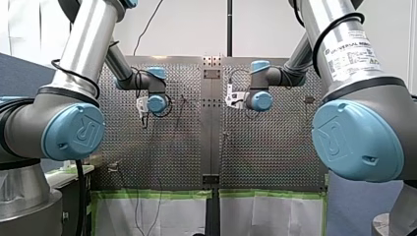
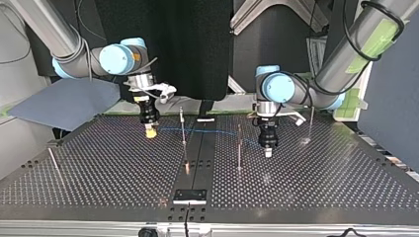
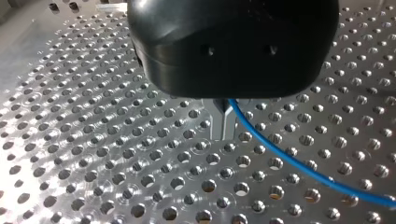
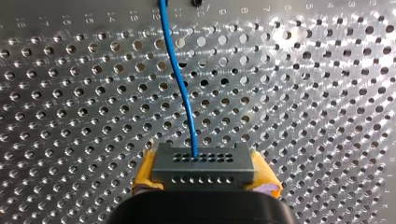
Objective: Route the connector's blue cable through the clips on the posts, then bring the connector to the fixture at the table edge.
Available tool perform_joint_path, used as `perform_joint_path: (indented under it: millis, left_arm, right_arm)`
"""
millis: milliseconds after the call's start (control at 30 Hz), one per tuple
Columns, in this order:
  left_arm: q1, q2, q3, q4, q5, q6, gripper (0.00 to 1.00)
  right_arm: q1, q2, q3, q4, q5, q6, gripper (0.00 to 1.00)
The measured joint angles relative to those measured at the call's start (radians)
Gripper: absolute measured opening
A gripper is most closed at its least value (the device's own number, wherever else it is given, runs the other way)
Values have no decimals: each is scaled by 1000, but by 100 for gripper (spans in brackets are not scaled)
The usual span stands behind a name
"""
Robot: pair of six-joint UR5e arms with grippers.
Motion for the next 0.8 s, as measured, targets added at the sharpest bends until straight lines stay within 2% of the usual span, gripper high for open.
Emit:
perform_joint_path:
  millis: [133, 300, 800]
  left_arm:
    - [0, -15, 13, -7, 5, 0, 1]
    - [-1, -36, 32, -12, 7, 1, 1]
    - [-2, -41, 59, -25, 7, 0, 1]
  right_arm:
    - [-11, 5, -15, -4, -17, 10, 2]
    - [-22, 16, -58, 5, -57, 20, 2]
    - [-26, 126, -183, 60, -90, 25, 2]
